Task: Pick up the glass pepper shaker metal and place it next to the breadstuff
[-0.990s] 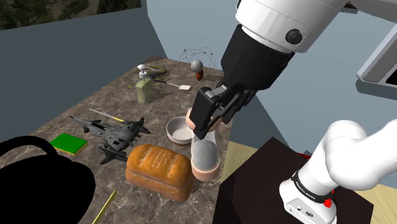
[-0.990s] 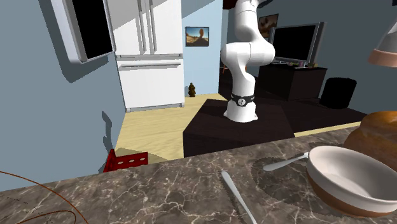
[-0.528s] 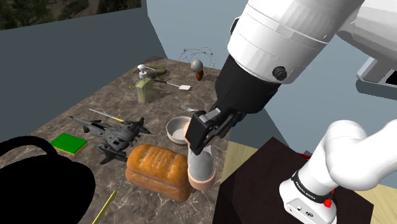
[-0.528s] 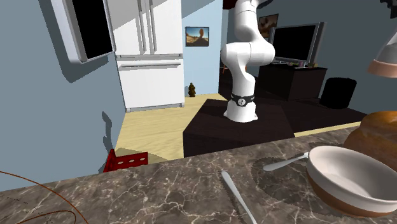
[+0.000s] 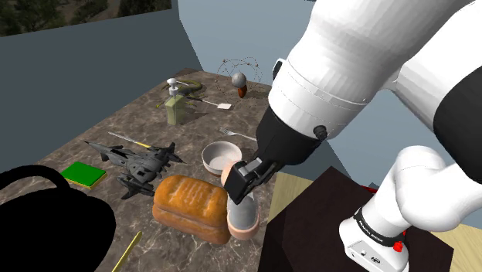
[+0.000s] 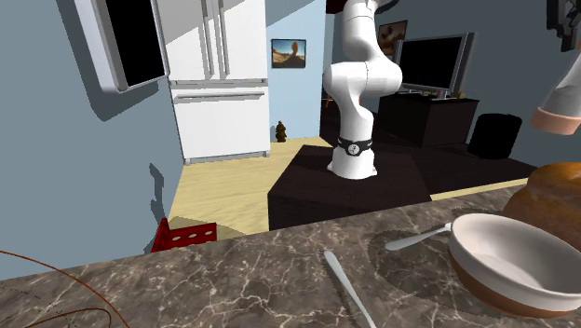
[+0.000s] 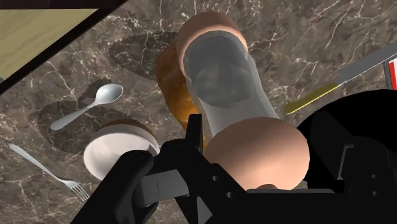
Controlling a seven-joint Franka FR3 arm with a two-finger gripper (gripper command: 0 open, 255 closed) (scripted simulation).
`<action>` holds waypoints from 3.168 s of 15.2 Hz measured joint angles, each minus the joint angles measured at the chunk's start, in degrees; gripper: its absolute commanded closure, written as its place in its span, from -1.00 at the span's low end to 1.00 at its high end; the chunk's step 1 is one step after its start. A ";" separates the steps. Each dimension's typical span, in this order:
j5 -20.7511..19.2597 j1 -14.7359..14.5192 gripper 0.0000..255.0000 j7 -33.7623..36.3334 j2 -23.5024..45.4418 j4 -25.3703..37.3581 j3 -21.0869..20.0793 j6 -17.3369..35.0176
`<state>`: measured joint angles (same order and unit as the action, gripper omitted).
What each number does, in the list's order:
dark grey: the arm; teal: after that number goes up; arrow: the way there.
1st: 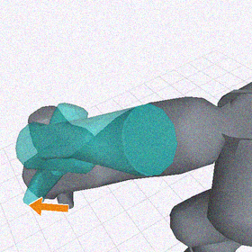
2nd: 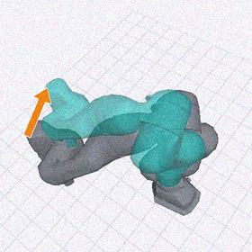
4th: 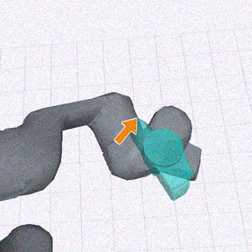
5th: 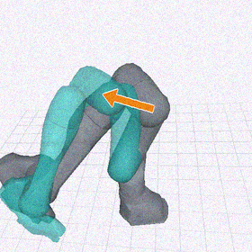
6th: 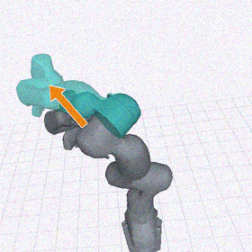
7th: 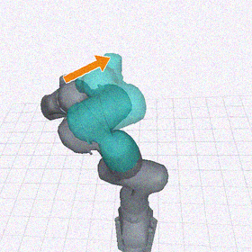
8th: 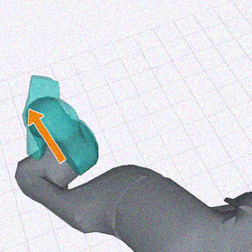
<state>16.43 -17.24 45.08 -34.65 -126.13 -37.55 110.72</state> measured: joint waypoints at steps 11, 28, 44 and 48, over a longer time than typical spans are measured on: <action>1.54 -0.68 1.00 0.02 0.17 -8.01 -2.32 8.27; 2.96 -0.06 1.00 1.13 4.53 -17.75 -7.92 22.46; 2.92 0.77 -1.00 1.78 6.94 -20.42 -10.19 27.56; 3.69 -0.65 -1.00 1.30 4.51 -19.97 -8.57 24.75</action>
<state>20.11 -17.89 46.39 -30.14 -146.10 -46.12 135.47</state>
